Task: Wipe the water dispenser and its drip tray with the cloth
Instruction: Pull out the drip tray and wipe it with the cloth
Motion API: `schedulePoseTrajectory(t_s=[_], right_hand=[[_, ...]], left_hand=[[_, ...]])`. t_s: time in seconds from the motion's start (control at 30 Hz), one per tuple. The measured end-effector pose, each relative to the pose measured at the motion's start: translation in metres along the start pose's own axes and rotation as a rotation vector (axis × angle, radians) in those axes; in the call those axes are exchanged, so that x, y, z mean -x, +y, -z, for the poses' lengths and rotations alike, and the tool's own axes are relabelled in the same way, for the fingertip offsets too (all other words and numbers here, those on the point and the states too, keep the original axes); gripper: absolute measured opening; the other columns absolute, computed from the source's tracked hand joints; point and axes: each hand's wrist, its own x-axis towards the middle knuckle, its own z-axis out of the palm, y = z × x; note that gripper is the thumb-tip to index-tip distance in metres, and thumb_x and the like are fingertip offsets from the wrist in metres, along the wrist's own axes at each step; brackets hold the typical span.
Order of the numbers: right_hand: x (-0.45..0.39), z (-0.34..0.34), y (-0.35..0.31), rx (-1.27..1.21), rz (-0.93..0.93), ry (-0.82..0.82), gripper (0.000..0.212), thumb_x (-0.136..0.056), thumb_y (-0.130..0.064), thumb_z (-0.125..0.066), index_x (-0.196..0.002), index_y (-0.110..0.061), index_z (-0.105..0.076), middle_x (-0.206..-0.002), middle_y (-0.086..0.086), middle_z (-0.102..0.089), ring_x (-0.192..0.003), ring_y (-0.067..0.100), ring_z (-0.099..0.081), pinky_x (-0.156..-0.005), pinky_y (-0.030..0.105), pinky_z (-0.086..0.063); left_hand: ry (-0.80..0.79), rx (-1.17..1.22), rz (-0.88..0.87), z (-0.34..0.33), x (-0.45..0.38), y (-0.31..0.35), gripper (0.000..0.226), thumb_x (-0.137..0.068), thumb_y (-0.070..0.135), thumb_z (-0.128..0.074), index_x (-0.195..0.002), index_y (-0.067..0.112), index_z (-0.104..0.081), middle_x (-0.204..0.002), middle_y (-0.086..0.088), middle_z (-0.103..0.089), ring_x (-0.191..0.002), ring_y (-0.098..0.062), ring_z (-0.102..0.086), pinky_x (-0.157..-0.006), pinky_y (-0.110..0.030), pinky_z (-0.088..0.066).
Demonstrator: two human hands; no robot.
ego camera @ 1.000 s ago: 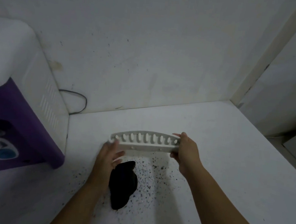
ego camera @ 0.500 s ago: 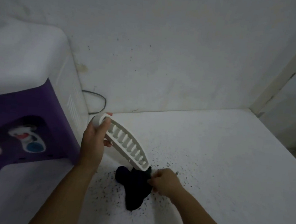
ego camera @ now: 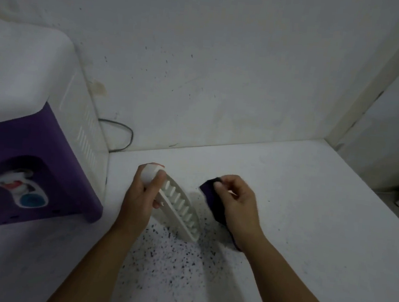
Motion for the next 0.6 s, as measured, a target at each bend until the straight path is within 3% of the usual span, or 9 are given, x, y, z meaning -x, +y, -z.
schedulePoseTrajectory(t_s=[0.07, 0.13, 0.23, 0.33, 0.43, 0.53, 0.6], right_hand=[[0.005, -0.013, -0.003, 0.083, 0.041, -0.117, 0.01, -0.09, -0.021, -0.063, -0.083, -0.027, -0.064, -0.086, -0.011, -0.067, -0.08, 0.007, -0.063, -0.065, 0.018, -0.05], [0.007, -0.026, -0.003, 0.186, 0.126, -0.116, 0.005, -0.09, -0.021, -0.063, -0.087, -0.025, -0.064, -0.093, -0.005, -0.066, -0.088, 0.007, -0.062, -0.076, 0.019, -0.051], [0.009, -0.037, -0.002, 0.264, 0.211, -0.071, 0.006, -0.088, -0.021, -0.064, -0.091, -0.026, -0.064, -0.094, -0.009, -0.062, -0.087, -0.005, -0.056, -0.078, 0.006, -0.043], [0.018, -0.04, 0.005, 0.298, 0.284, -0.119, 0.019, -0.084, -0.022, -0.07, -0.101, -0.019, -0.062, -0.101, -0.005, -0.056, -0.09, -0.007, -0.051, -0.08, 0.003, -0.038], [0.023, -0.042, 0.007, 0.378, 0.37, -0.164, 0.025, -0.084, -0.014, -0.069, -0.108, -0.01, -0.061, -0.105, 0.0, -0.05, -0.09, -0.001, -0.048, -0.083, 0.003, -0.037], [0.02, -0.046, 0.001, 0.423, 0.468, -0.109, 0.013, -0.088, -0.003, -0.061, -0.1, -0.005, -0.066, -0.099, 0.003, -0.053, -0.085, 0.002, -0.049, -0.077, 0.005, -0.039], [0.019, -0.045, 0.001, 0.45, 0.505, -0.085, 0.013, -0.09, -0.002, -0.057, -0.098, -0.004, -0.067, -0.096, 0.005, -0.056, -0.084, 0.003, -0.05, -0.076, 0.007, -0.04]], left_hand=[[-0.037, -0.034, 0.005, -0.012, 0.005, -0.004, 0.024, -0.089, 0.057, -0.044, -0.097, 0.038, -0.057, -0.074, 0.015, -0.064, -0.063, -0.002, -0.059, -0.052, -0.017, -0.048], [-0.043, -0.026, 0.025, -0.023, 0.01, -0.006, 0.032, -0.091, 0.057, -0.035, -0.098, 0.035, -0.057, -0.077, 0.011, -0.065, -0.064, 0.0, -0.06, -0.053, -0.014, -0.047], [-0.041, -0.026, -0.001, -0.025, 0.011, -0.004, 0.038, -0.093, 0.052, -0.032, -0.1, 0.025, -0.058, -0.081, 0.01, -0.065, -0.068, 0.0, -0.06, -0.056, -0.011, -0.045], [-0.049, -0.043, 0.019, -0.019, 0.004, 0.003, 0.034, -0.089, 0.041, -0.044, -0.091, 0.011, -0.059, -0.086, -0.001, -0.065, -0.079, -0.017, -0.06, -0.069, -0.028, -0.048], [-0.022, 0.011, 0.116, -0.021, -0.004, 0.007, 0.031, -0.085, 0.027, -0.045, -0.085, -0.002, -0.056, -0.084, -0.011, -0.059, -0.076, -0.024, -0.055, -0.07, -0.036, -0.045], [0.115, 0.131, 0.279, -0.031, -0.007, 0.006, 0.036, -0.094, 0.027, -0.04, -0.071, 0.007, -0.059, -0.075, -0.01, -0.061, -0.069, -0.023, -0.055, -0.07, -0.039, -0.043], [0.172, 0.134, 0.249, -0.035, -0.006, 0.005, 0.033, -0.094, 0.021, -0.041, -0.063, 0.013, -0.05, -0.068, -0.004, -0.056, -0.064, -0.019, -0.049, -0.067, -0.036, -0.04]])
